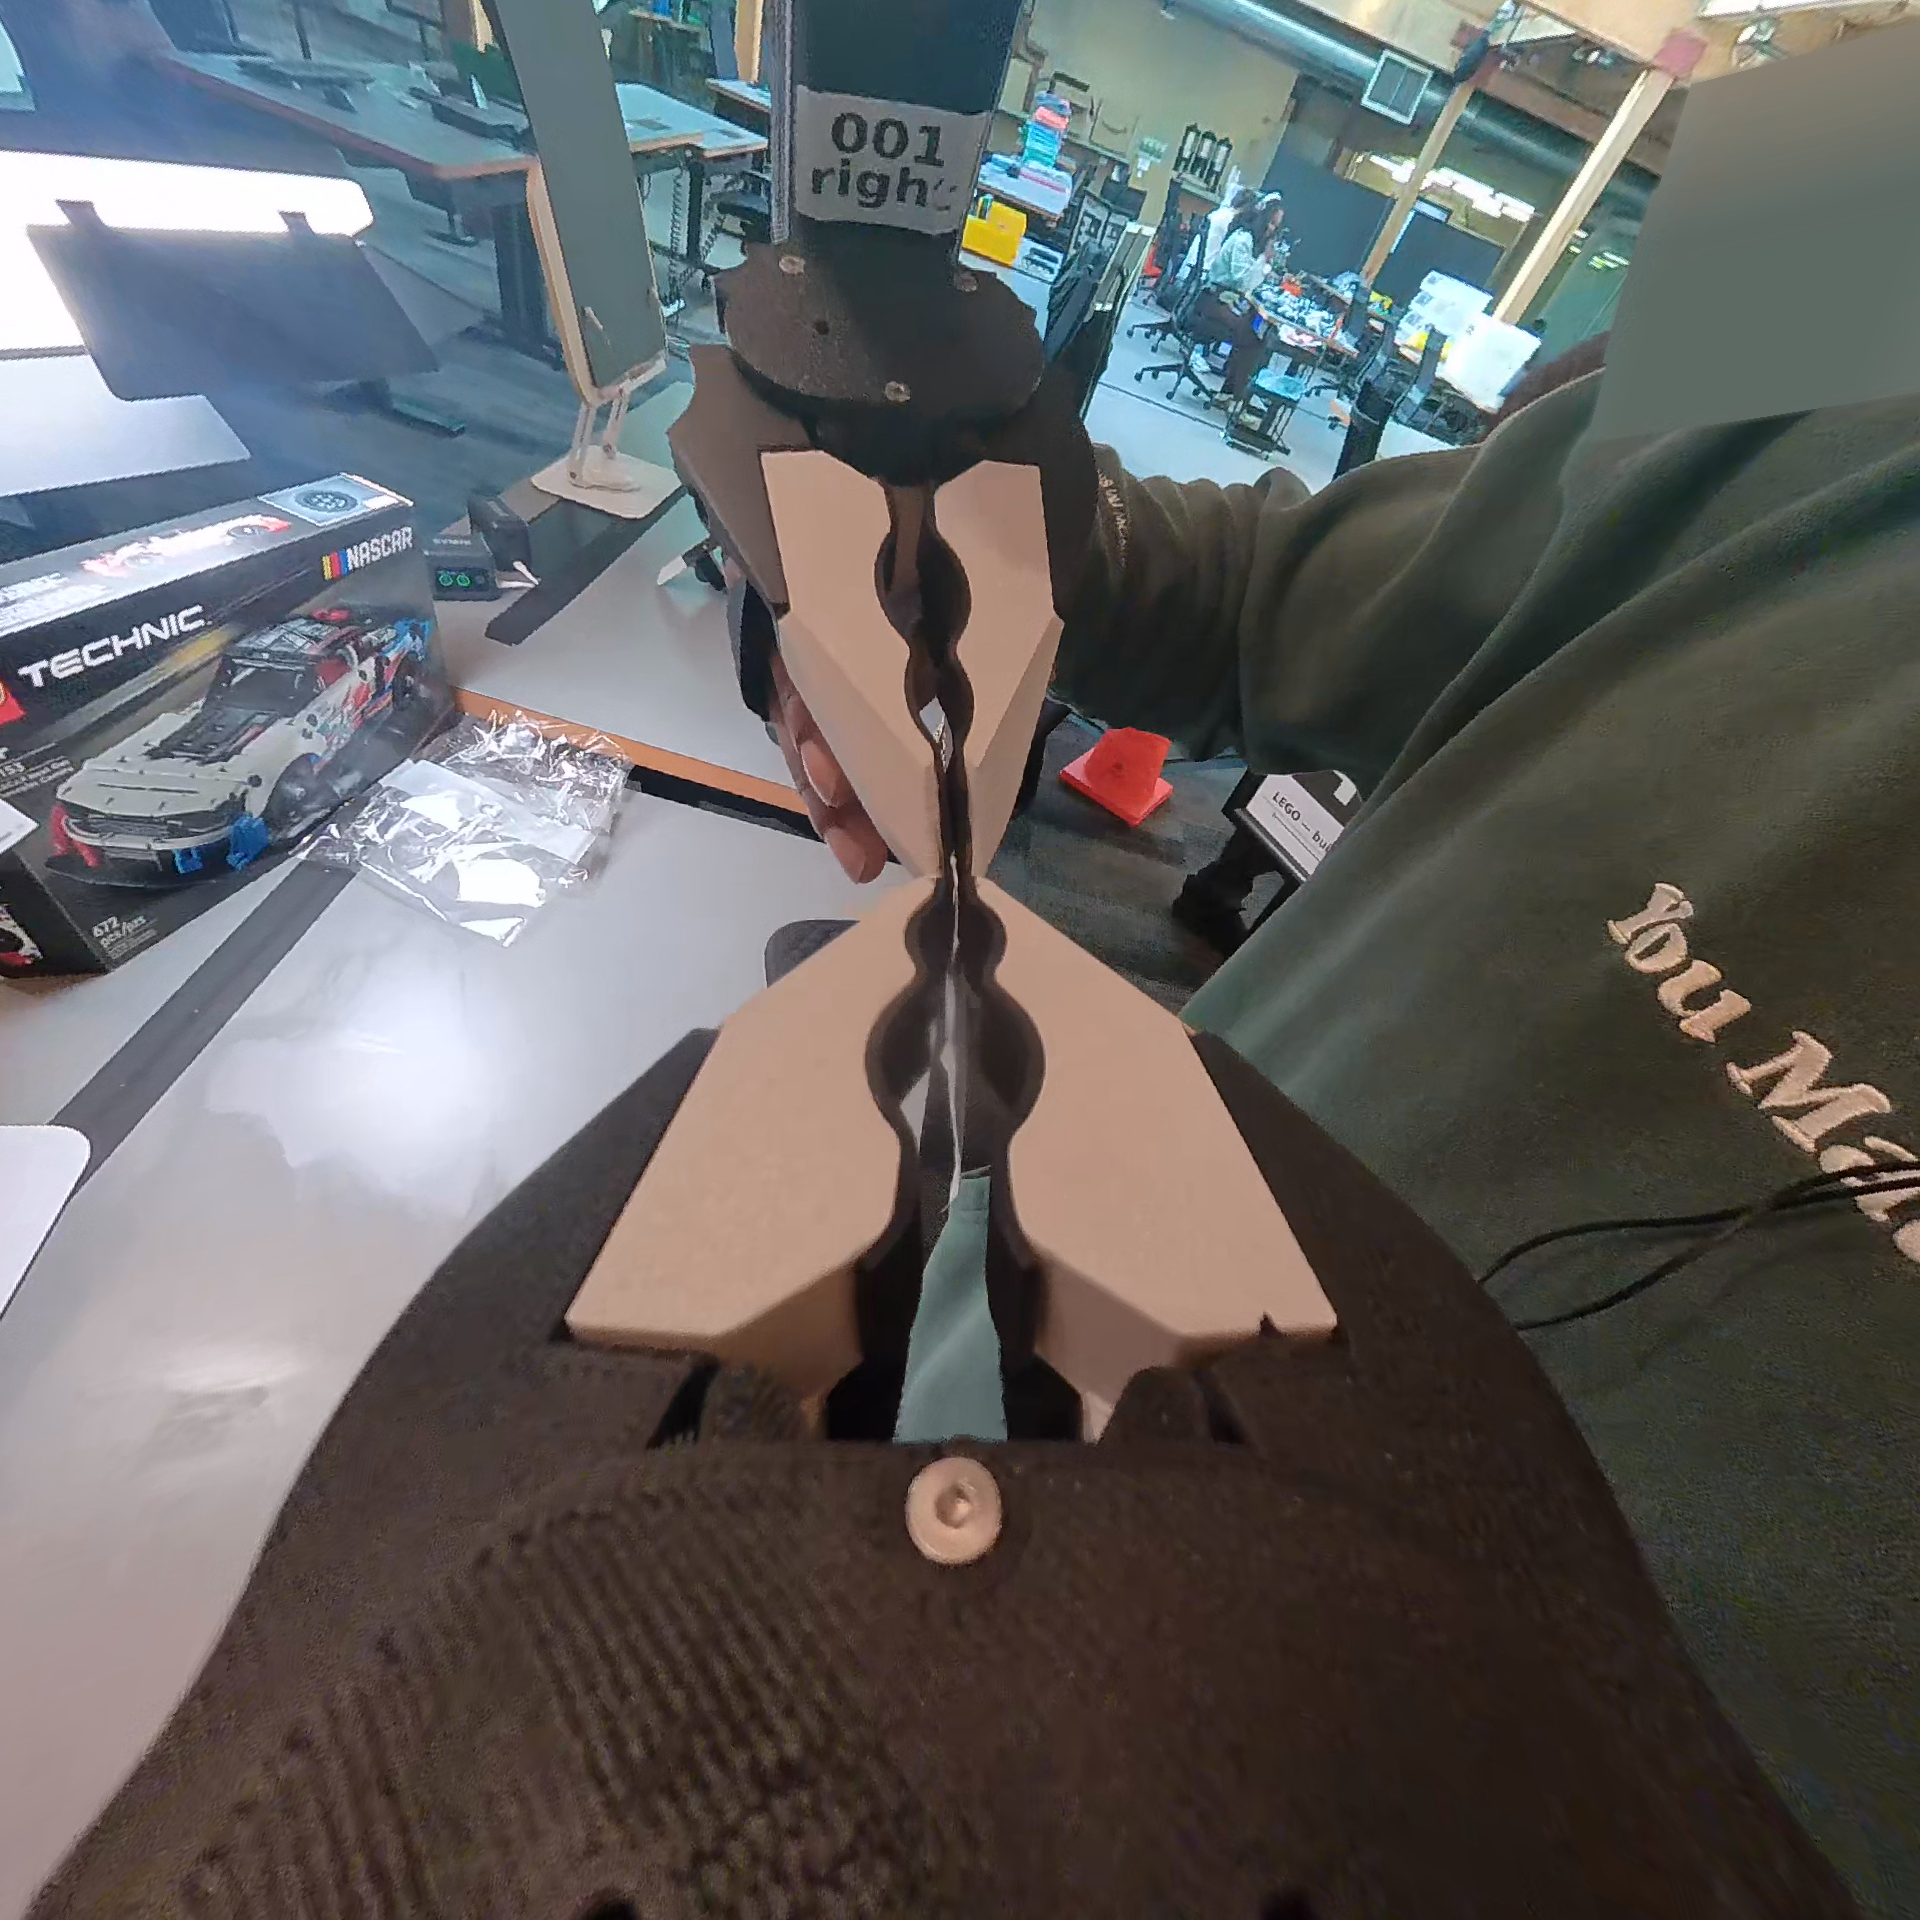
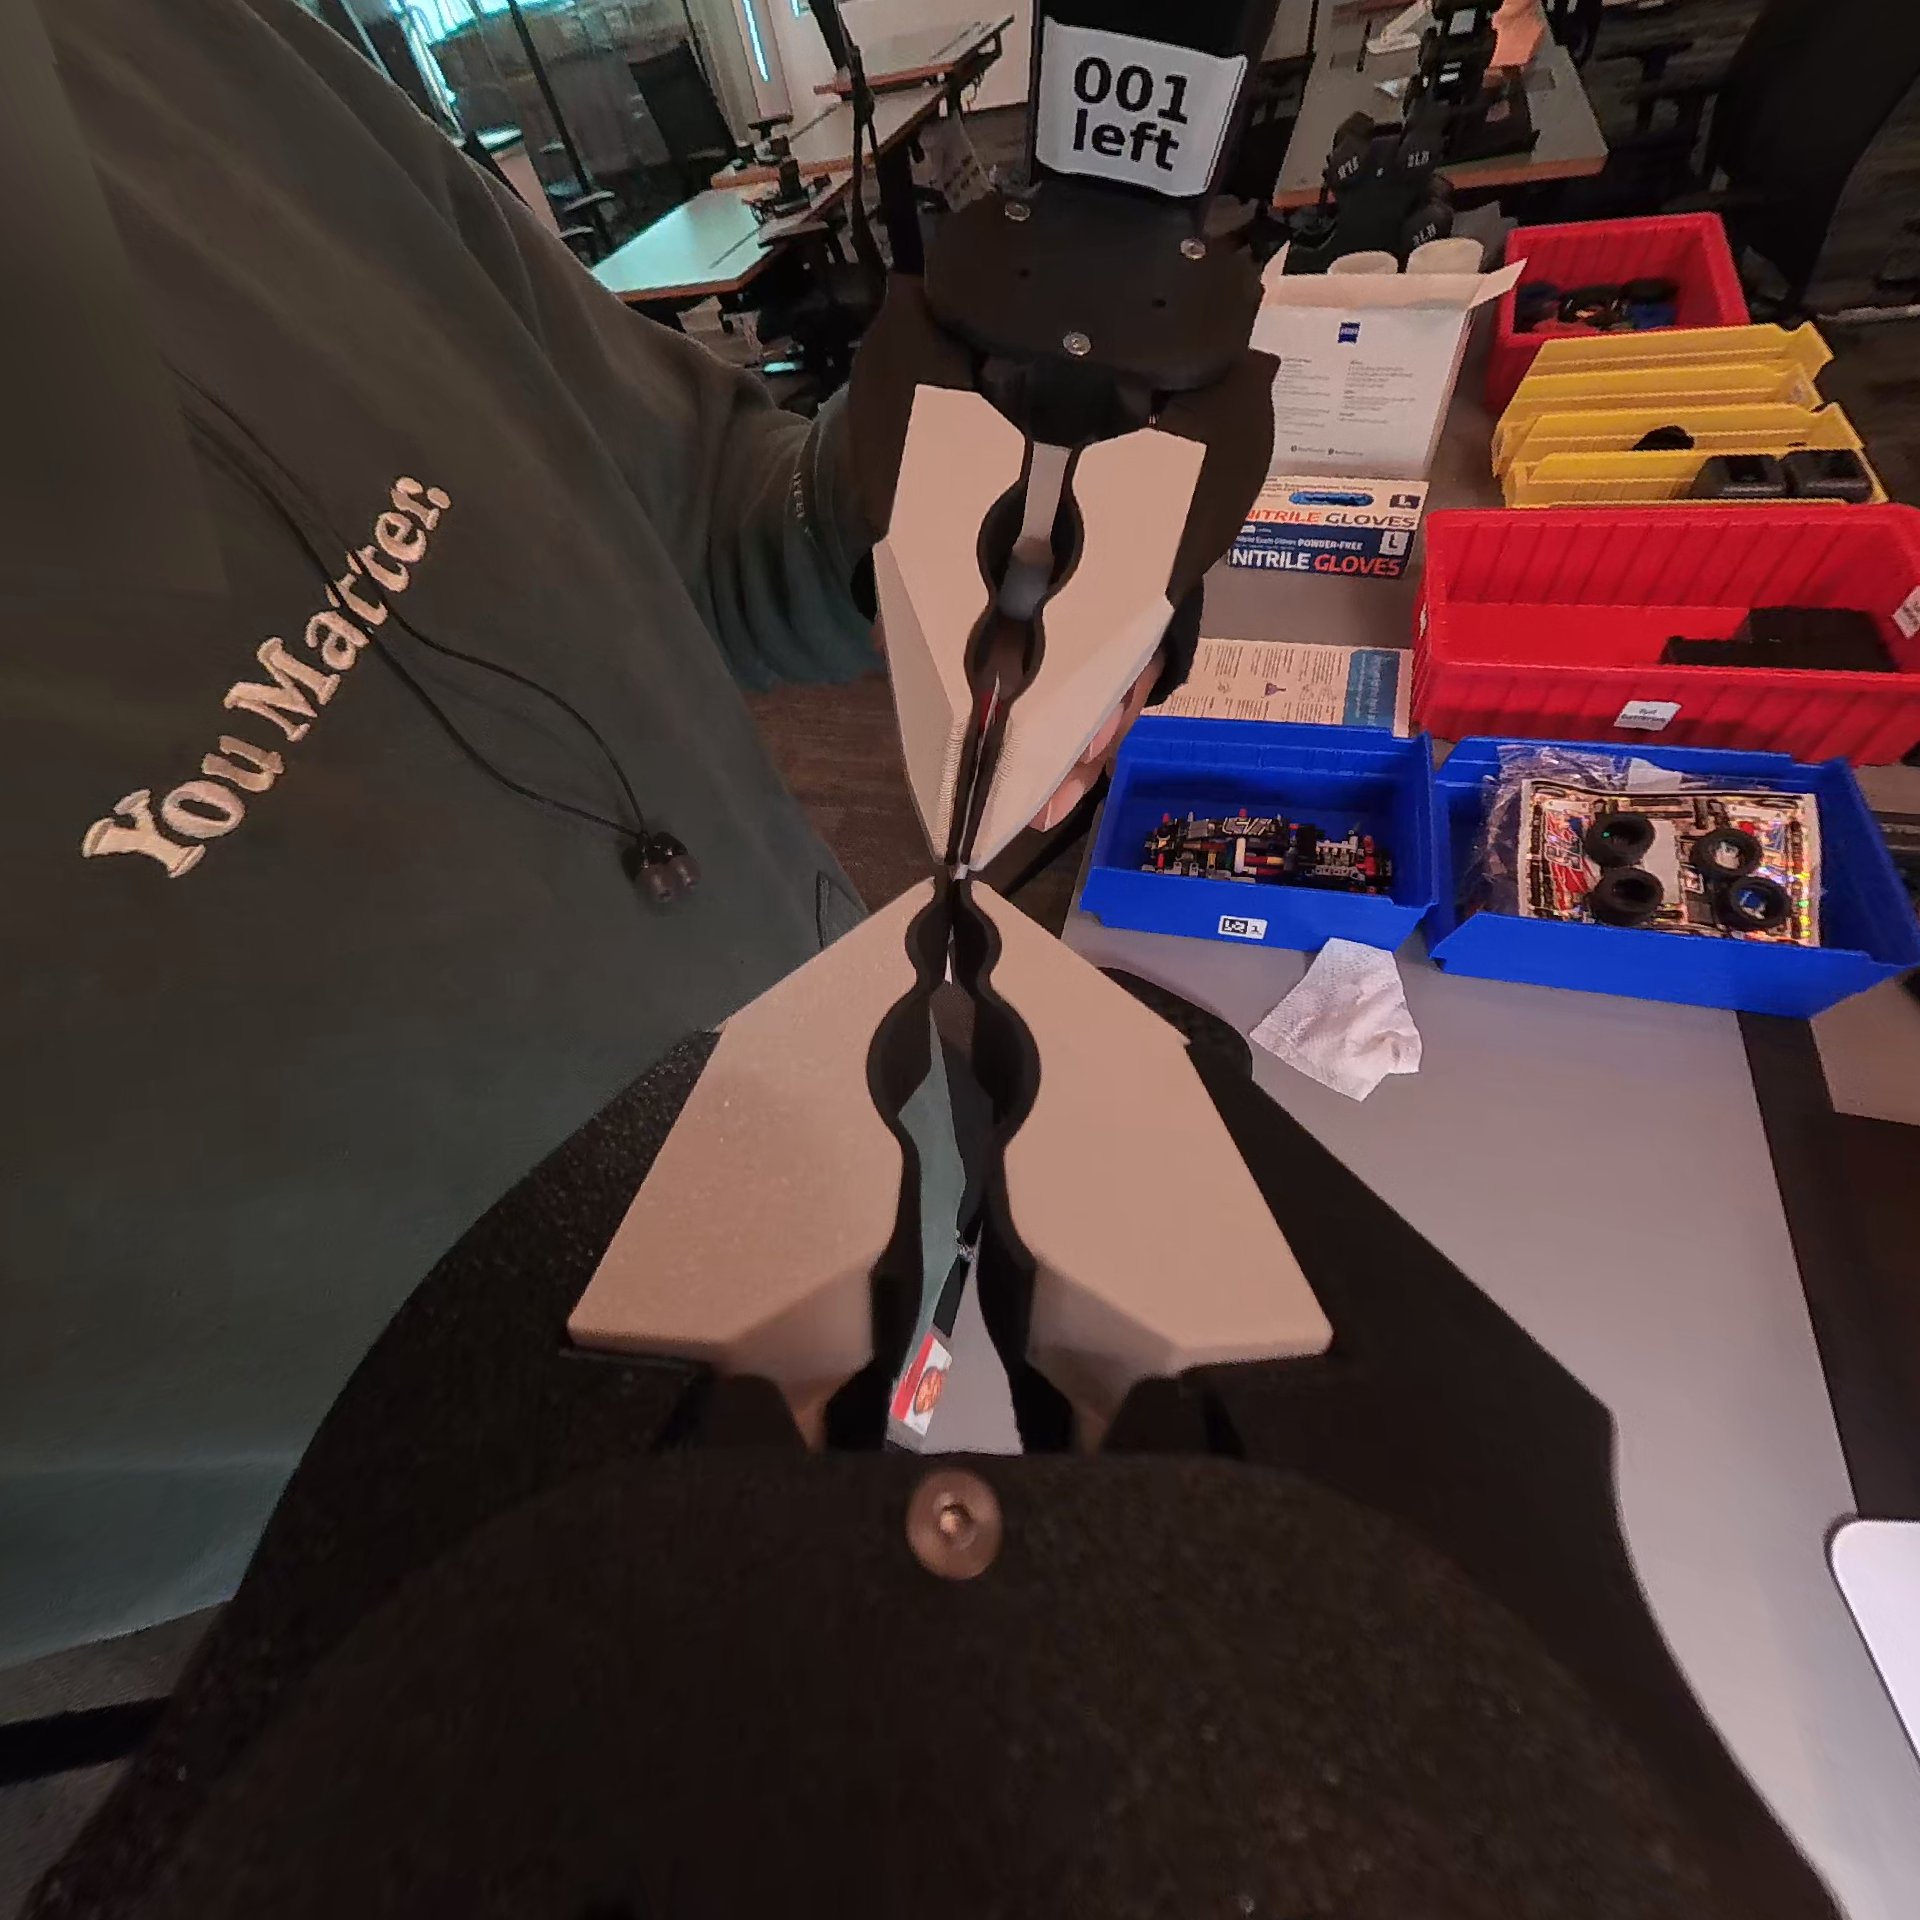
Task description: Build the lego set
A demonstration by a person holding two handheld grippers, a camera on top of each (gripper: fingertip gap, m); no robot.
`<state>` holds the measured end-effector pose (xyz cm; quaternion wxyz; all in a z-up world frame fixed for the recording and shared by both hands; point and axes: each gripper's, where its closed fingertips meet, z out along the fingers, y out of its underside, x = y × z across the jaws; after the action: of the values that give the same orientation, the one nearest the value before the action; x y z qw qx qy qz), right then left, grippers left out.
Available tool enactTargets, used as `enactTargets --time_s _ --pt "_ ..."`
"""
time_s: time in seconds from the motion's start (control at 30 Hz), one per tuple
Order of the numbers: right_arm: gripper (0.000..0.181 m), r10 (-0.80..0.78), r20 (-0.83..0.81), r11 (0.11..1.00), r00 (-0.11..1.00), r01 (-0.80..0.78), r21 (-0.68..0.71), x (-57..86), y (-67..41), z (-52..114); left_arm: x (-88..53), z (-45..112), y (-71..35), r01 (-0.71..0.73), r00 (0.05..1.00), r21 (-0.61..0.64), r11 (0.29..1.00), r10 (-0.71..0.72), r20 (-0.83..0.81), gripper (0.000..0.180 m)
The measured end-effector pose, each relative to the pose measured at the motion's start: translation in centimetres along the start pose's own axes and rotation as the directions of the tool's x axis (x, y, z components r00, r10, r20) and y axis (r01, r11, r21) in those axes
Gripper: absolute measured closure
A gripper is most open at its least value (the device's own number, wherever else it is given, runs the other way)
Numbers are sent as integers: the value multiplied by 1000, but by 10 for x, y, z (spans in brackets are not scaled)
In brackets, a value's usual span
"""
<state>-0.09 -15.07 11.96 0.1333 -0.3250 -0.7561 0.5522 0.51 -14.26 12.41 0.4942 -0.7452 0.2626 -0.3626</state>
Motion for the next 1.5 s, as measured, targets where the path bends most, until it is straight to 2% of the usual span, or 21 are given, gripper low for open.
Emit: enactTargets --time_s 0.2,0.43,0.57,0.67,0.77,0.83,0.9,1.0,1.1,1.13,1.17,1.23,1.33,1.43,1.5 --pt "181 -86 -45 991 995 80 -111 4 10 2 -3 3 8 11 1000 -63 998 -11 0 180" --pt "181 -166 -57 937 984 140 -320 9 29 10 -12 9 26 -46 996 -233 971 61 58 180" --pt "181 -179 -65 908 982 139 -395 16 42 15 -20 12 39 -84 987 -337 938 125 100 180" --pt "181 -233 -113 882 966 161 -442 27 51 17 -30 13 46 -64 984 -363 929 119 131 180" --pt "181 -358 -196 840 913 224 -494 42 55 18 -45 12 49 67 990 -302 951 -26 137 180" --pt "181 -502 -276 776 819 286 -562 58 57 17 -60 10 48 216 974 -199 956 -197 112 180" --pt "181 -650 -347 695 676 344 -632 75 58 17 -76 8 49 374 927 -97 922 -370 59 180" --pt "181 -825 -300 508 478 398 -764 93 77 21 -97 11 66 511 859 -47 858 -511 27 180" --pt "181 -861 -257 467 438 483 -741 83 93 41 -140 -2 77 625 771 115 772 -634 62 180" --pt "181 -880 -266 453 394 527 -719 77 91 48 -150 -12 75 628 764 165 760 -643 57 180" --pt "181 -873 -286 468 396 512 -720 80 94 46 -145 -14 77 598 791 136 790 -609 60 180" --pt "181 -792 -376 586 481 426 -689 96 99 30 -136 -16 76 563 818 119 818 -572 66 180" --pt "181 -678 -460 721 573 396 -569 97 85 26 -144 -26 71 570 807 183 801 -587 56 180" --pt "181 -627 -479 769 615 388 -508 96 78 24 -152 -39 61 565 806 270 779 -592 22 180" --pt "181 -541 -491 831 683 348 -433 93 76 25 -156 -48 54 558 807 326 763 -590 2 180"
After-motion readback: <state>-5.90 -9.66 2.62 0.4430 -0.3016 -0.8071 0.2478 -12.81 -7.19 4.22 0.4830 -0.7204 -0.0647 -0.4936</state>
